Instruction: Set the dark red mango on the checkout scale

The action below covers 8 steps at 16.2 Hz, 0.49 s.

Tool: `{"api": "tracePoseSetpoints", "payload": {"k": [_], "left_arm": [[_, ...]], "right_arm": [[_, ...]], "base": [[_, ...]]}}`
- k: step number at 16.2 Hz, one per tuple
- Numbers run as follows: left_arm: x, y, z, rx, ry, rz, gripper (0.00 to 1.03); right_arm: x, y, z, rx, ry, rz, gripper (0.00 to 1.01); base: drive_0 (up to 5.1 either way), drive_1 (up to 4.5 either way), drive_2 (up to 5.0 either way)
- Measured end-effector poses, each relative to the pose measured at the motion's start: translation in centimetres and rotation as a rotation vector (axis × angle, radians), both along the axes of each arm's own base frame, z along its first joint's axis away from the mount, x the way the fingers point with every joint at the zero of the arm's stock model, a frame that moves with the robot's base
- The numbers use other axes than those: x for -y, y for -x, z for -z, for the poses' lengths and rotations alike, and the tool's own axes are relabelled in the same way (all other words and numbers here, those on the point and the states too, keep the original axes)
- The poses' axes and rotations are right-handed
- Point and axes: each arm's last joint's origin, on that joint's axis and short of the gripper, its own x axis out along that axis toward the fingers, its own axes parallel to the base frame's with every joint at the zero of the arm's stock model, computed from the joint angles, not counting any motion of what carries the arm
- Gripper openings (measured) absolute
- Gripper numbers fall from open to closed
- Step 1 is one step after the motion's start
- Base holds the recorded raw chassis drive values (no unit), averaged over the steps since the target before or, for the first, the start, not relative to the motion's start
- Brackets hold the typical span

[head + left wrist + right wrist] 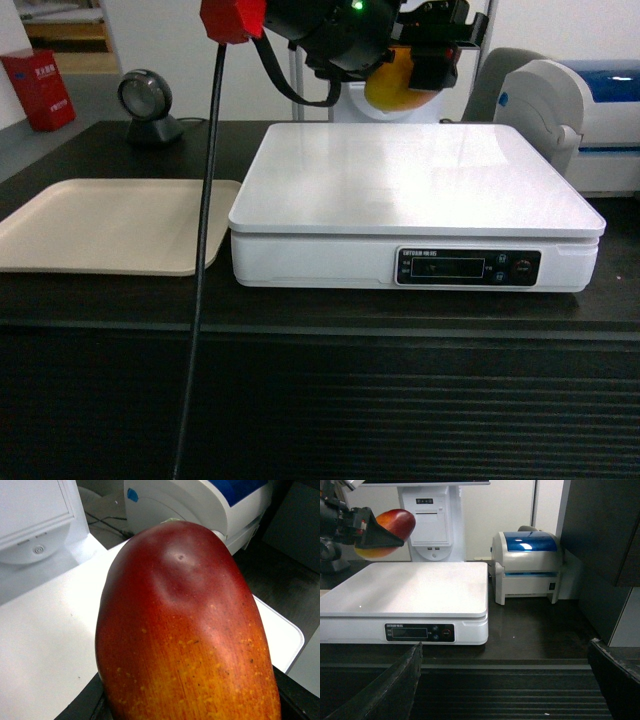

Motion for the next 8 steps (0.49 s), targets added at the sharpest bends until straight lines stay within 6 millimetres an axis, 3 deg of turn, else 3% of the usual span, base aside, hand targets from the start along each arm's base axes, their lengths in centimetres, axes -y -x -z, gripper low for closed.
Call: {"api": "tracePoseSetpoints", "payload": {"k": [6, 8], "left_arm": [[2.6, -0.2, 3.8, -0.184, 0.004, -0.053, 0.61], [3.9, -0.3, 3.6, -0.214, 0.024, -0.047, 0.61]], "right_arm": [[0.0, 0.0, 0.0, 0.000, 0.000, 0.000, 0.98], [0.0, 0.0, 0.0, 0.000, 0.000, 0.000, 0.98]], "base": [[0.0, 0.00, 0.0], [0.0, 0.00, 0.0]]}}
